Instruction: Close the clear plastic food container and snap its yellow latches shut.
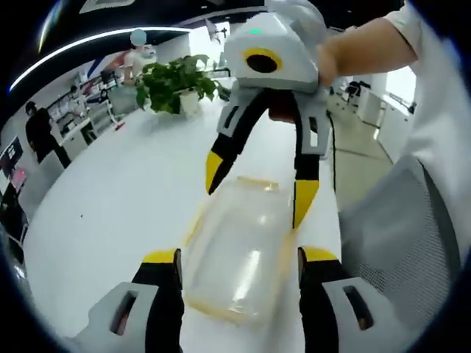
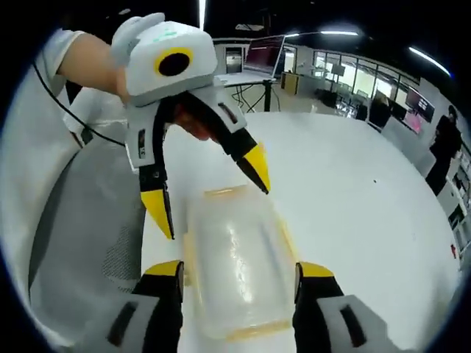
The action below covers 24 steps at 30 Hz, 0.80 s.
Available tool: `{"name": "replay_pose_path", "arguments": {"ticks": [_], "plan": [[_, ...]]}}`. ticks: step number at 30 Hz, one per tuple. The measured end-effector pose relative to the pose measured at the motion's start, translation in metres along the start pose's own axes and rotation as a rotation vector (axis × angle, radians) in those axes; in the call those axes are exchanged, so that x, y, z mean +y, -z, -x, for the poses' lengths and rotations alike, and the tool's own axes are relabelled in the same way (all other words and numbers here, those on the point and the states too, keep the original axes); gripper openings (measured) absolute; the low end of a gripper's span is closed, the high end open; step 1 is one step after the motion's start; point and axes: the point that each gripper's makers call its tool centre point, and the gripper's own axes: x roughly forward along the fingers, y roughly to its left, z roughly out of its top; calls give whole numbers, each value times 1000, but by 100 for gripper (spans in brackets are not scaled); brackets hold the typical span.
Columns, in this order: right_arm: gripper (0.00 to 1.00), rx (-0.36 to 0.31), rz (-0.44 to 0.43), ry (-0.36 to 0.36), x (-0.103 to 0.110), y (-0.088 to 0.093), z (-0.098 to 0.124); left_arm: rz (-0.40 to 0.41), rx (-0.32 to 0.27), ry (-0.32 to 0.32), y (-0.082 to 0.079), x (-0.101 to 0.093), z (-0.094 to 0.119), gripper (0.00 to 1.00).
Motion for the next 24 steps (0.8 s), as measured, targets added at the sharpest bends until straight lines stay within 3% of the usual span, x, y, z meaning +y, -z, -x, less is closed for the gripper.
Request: {"name": "replay_pose_path", "arguments": {"ticks": [5,12,14,17,24], "plan": [[72,-3,-13,21,2,11,1,2,6,-18,11,3,4,73],[75,17,6,49,-1,22,0,-25,54,-26,30,10,4,75],[76,26,16,52,-2,24,-1,-37,61,-24,32,12,3,75],[77,63,38,40,-3,29,-3,-123,91,11,34,12,1,74],[80,100,45,44,-11,35,-5,-130,114,32,34,15,-8,77]]}}
